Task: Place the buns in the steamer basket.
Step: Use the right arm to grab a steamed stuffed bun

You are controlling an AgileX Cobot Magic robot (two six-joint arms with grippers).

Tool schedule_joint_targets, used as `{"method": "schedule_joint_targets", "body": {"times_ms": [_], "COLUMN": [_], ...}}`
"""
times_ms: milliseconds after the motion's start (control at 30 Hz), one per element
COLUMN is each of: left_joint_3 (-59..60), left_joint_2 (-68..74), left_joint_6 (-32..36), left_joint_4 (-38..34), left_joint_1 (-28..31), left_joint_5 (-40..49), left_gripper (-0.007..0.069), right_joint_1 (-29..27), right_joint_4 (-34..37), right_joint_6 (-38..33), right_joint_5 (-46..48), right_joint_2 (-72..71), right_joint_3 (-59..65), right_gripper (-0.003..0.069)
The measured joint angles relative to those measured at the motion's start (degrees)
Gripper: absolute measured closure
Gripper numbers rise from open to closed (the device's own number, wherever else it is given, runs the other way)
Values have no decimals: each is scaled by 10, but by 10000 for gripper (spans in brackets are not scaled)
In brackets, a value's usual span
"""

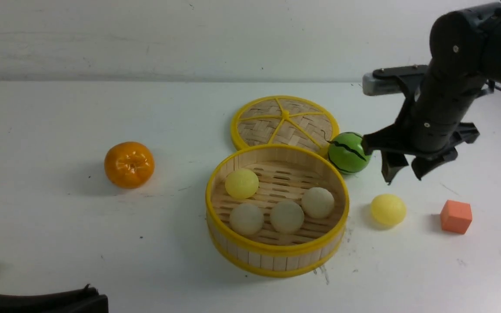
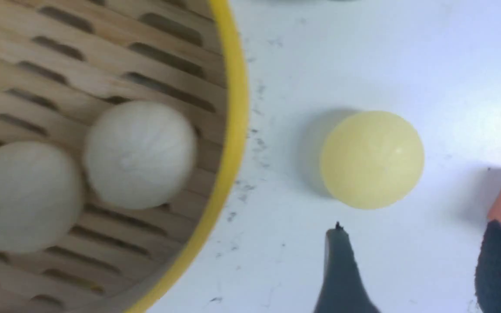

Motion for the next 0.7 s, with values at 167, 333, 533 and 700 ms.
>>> {"method": "schedule_joint_targets", "body": {"times_ms": [167, 333, 533, 700], "left_joint_3": [0, 0, 0, 0], "left_joint_2": [0, 0, 0, 0], "left_joint_6": [0, 0, 0, 0], "left_joint_4": [4, 4, 4, 4], "left_joint_1": [0, 0, 0, 0], "left_joint_5": [5, 5, 5, 6], "left_gripper": [533, 533, 527, 522], "right_joint_1": [-36, -38, -38, -38], "right_joint_4": [47, 59, 57, 54], "right_joint_6": [-5, -8, -8, -9], "right_joint_5": [-23, -37, -46, -51], "right_joint_2": [36, 58, 75, 76], "right_joint_3": [10, 10, 11, 11], "right_gripper": [305, 311, 328, 391]}}
